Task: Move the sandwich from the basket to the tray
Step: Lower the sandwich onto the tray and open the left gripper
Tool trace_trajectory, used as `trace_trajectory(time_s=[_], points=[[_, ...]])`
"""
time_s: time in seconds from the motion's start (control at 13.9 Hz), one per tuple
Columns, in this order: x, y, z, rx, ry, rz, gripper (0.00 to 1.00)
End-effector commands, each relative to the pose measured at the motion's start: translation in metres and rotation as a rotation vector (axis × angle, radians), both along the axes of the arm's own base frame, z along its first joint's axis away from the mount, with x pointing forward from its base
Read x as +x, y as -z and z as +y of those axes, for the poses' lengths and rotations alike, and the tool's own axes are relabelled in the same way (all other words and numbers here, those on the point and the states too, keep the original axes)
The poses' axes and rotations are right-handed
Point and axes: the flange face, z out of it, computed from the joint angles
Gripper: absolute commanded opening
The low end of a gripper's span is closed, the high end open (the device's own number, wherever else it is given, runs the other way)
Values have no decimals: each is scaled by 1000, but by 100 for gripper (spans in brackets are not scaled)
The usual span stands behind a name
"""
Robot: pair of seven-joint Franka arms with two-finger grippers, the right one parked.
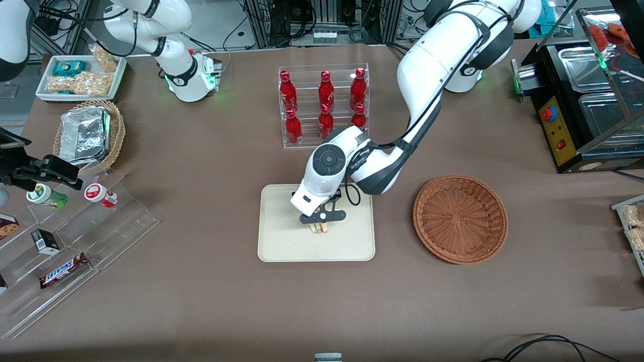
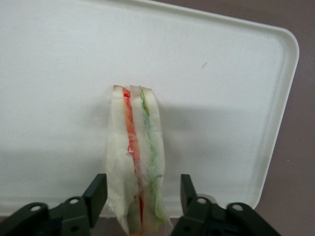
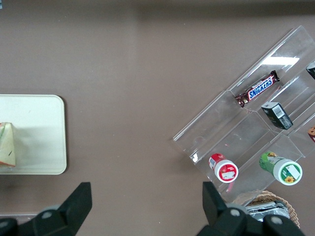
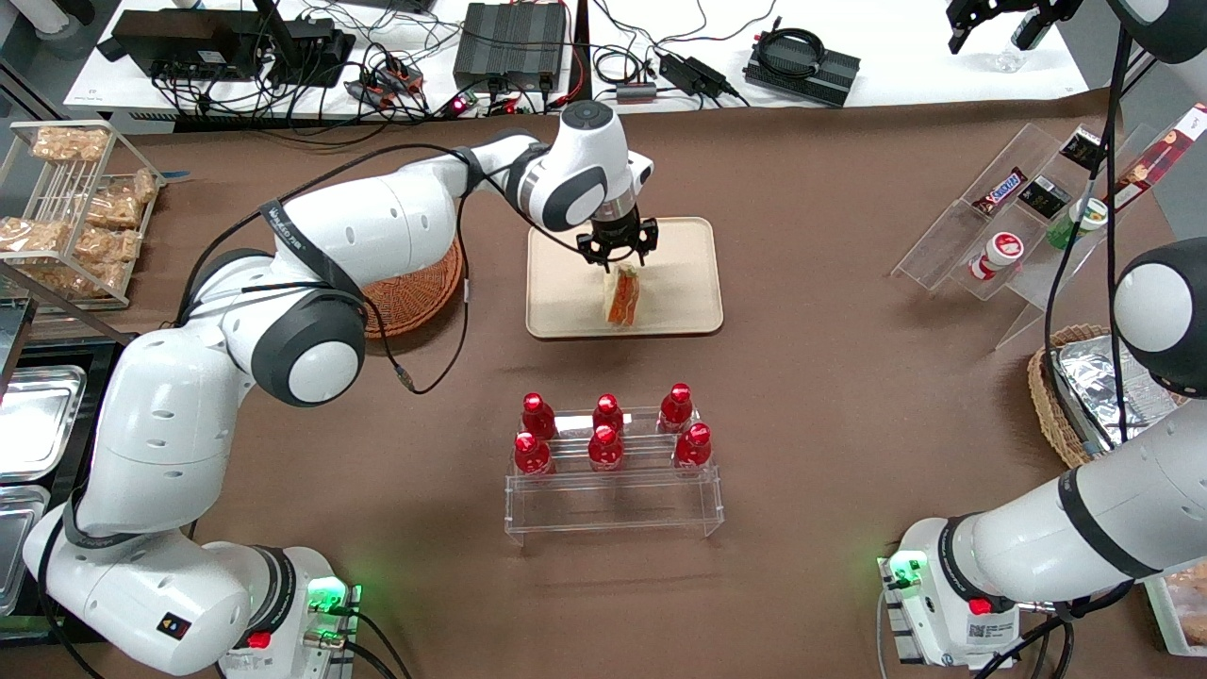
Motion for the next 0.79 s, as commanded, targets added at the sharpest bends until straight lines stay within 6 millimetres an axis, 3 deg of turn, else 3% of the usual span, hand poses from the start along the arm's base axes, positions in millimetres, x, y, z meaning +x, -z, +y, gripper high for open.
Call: trace_trajectory(time_s=[0.0,0.22,0.43,0.65,0.72], points=[[0,-77,24,84,-40,9,100],[11,-169,89,136,-98,16,100],[5,-223,178,195,-101,78,100],[3,-269,286,220,-30,194,100],[1,-281,313,233,-42,225,100]])
